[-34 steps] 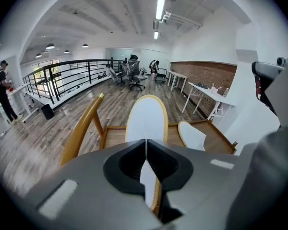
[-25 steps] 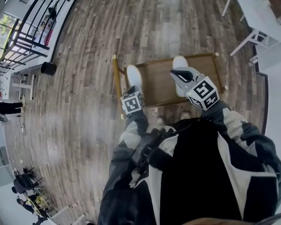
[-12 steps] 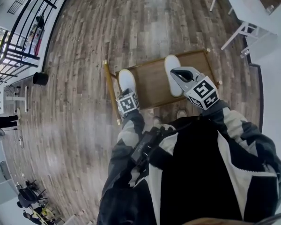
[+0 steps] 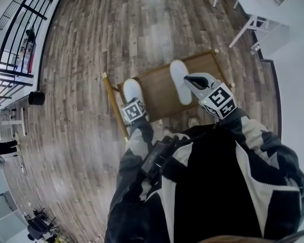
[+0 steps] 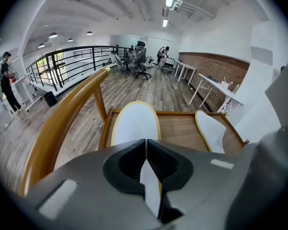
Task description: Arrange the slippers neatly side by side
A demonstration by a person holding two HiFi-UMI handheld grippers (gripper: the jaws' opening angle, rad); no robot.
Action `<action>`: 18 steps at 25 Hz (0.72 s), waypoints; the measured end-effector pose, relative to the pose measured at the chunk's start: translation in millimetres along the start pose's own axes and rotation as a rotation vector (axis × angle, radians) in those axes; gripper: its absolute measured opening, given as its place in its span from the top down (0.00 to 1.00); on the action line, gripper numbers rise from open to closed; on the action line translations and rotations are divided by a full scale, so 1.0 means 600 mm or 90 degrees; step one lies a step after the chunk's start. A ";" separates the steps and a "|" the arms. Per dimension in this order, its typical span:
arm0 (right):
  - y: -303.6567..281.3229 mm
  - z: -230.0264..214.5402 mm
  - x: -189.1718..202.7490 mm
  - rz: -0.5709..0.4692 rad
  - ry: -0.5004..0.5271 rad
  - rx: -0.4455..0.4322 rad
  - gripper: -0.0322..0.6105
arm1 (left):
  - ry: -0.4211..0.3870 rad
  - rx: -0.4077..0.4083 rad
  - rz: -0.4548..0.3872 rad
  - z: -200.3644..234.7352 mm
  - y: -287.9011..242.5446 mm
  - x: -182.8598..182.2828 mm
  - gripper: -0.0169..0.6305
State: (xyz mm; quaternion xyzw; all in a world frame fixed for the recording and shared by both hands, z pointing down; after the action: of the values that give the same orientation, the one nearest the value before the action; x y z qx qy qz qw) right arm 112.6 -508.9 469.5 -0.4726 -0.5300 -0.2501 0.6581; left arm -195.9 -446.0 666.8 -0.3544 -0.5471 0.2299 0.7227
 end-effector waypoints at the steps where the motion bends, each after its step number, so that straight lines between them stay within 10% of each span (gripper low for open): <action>1: 0.001 -0.001 0.000 0.002 0.000 0.003 0.94 | 0.010 0.003 0.001 0.001 -0.005 -0.002 0.93; 18: -0.006 -0.010 -0.001 0.020 0.002 0.032 0.94 | -0.014 0.016 0.036 0.009 -0.049 -0.009 0.90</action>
State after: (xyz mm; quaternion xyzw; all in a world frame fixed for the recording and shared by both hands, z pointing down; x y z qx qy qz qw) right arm 112.0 -515.8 470.5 -0.4636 -0.5277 -0.2270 0.6746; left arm -204.4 -467.4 687.0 -0.3579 -0.5415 0.2612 0.7145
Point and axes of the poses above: the fingertips, and each gripper's own axes: y backward along the fingers, z to its left, x out of its underside, the point moved 8 cm from there along y, backward along the fingers, and after that the axes turned 4 degrees about -z, right-handed, at the moved point
